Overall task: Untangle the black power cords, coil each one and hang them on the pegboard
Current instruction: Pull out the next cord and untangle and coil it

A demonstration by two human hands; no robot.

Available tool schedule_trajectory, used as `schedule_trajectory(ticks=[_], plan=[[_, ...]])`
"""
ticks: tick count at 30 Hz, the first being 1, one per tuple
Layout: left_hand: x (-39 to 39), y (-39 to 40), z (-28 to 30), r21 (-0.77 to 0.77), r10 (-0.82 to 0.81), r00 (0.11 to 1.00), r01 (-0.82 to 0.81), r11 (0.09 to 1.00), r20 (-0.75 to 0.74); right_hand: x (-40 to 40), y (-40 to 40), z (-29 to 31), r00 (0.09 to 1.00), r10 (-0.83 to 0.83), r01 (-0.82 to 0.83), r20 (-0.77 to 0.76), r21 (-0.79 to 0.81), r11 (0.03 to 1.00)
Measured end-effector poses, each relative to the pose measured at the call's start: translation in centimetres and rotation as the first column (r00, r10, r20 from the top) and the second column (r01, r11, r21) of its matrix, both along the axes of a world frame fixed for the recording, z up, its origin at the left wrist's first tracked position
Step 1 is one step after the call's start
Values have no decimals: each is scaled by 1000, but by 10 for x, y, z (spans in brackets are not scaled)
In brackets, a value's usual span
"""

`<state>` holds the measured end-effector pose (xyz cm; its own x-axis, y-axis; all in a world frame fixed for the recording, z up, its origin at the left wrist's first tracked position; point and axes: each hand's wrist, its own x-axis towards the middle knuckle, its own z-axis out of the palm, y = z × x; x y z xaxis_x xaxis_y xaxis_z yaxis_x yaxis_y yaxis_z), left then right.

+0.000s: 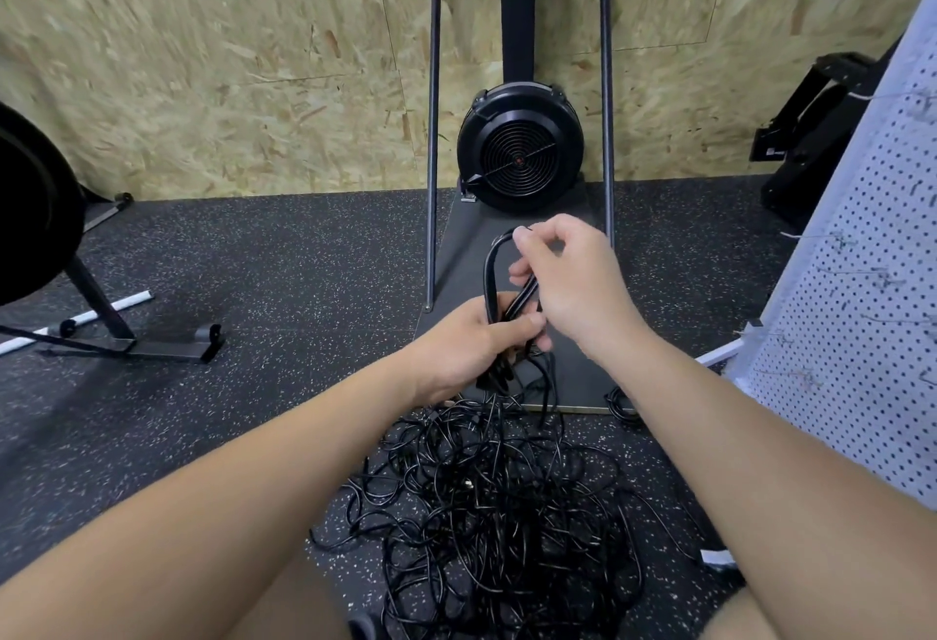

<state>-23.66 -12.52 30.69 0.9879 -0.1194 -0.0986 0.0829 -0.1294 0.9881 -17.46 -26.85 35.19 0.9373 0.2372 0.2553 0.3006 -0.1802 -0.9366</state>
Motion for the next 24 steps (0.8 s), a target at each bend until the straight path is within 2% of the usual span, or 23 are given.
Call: schedule_trajectory(ticks=[1, 3, 5, 7, 10, 15, 18, 20, 22, 24], plan=[[0, -1, 0, -7, -13, 1000, 13, 1000, -4, 0, 1, 0, 996, -22, 29, 90, -73, 997], [-1, -3, 4, -10, -44, 999, 44, 999, -4, -1, 3, 0, 974, -12, 33, 227, -88, 996], [-3, -5, 9, 16, -68, 997, 68, 998, 23, 0, 2, 2, 956, 50, -39, 288, -42, 998], [-5, -7, 11, 1, -85, 996, 85, 996, 23, 3, 4, 3, 955, 82, -66, 285, -65, 996], [-8, -4, 7, -175, -112, 994, 109, 979, -3, 8, 5, 3, 979, 74, -64, 191, -59, 996], [-7, 7, 13, -404, -89, 996, 70, 912, -28, 15, 0, 14, 981, 125, -78, -145, 292, 953], [-6, 11, 15, -423, -104, 993, 70, 903, -57, 16, -1, 14, 965, 169, -85, -198, 375, 923], [-5, 8, 13, -415, -60, 996, 26, 909, -69, 17, -1, 12, 967, 144, -59, -210, 365, 929], [-4, 2, 11, -362, 29, 999, -43, 931, -44, 20, 0, 10, 971, 98, -17, -219, 344, 939], [-3, -5, 8, -248, 46, 999, -43, 968, 5, 23, 0, 8, 969, 66, 19, -240, 335, 942]])
